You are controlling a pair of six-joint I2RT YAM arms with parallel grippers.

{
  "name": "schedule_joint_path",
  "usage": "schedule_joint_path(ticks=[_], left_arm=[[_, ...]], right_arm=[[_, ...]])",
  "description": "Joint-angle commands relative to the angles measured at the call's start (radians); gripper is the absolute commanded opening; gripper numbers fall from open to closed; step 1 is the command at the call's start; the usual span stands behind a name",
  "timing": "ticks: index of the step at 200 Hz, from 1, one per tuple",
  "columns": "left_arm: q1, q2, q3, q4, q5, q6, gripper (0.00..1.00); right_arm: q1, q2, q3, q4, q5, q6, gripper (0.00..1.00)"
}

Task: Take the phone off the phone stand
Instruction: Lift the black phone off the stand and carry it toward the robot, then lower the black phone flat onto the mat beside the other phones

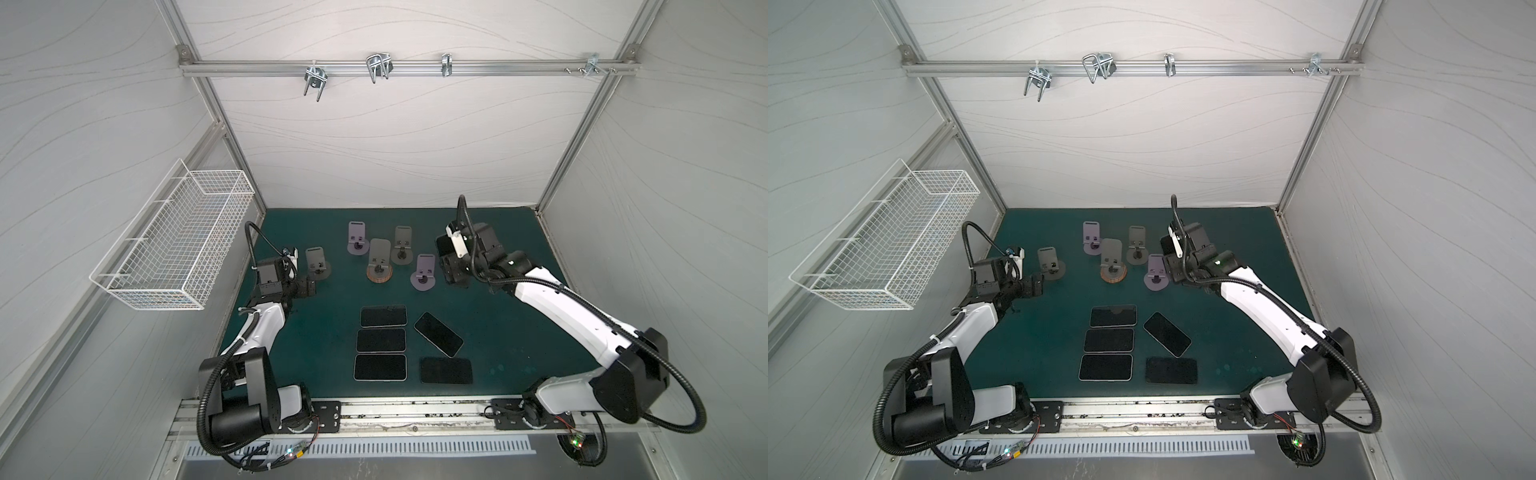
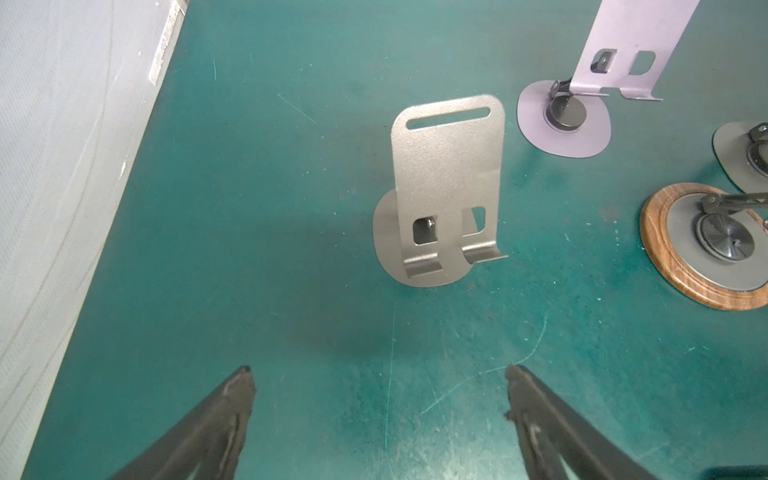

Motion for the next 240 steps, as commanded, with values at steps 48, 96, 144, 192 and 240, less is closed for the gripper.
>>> schedule_joint_path(ticks=[48, 96, 144, 192, 240], left_arm=[[0.004, -0.008, 0.012, 0.024, -0.001, 0.004, 0.96], [0.005, -0.008, 0.011, 0.027, -0.001, 0.004, 0.96], [0.005, 0.0, 0.018, 0.022, -0.008, 0.001, 0.96], [0.004, 0.012, 0.029, 0.012, -0.013, -0.002, 0.96], [0.004, 0.009, 0.031, -0.002, -0.009, -0.004, 0.96]], right_arm=[[0.072, 0.04, -0.093, -0.103, 0.104, -0.146, 0.53], [0.114, 0.168, -0.105, -0.154, 0.179, -0.126, 0.52], [0.111, 0.223, -0.113, -0.203, 0.092, -0.227, 0.47], [0.106, 0.236, -0.117, -0.216, 0.028, -0.233, 0.47], [0.073, 0.274, -0.094, -0.276, 0.008, -0.234, 0.47]])
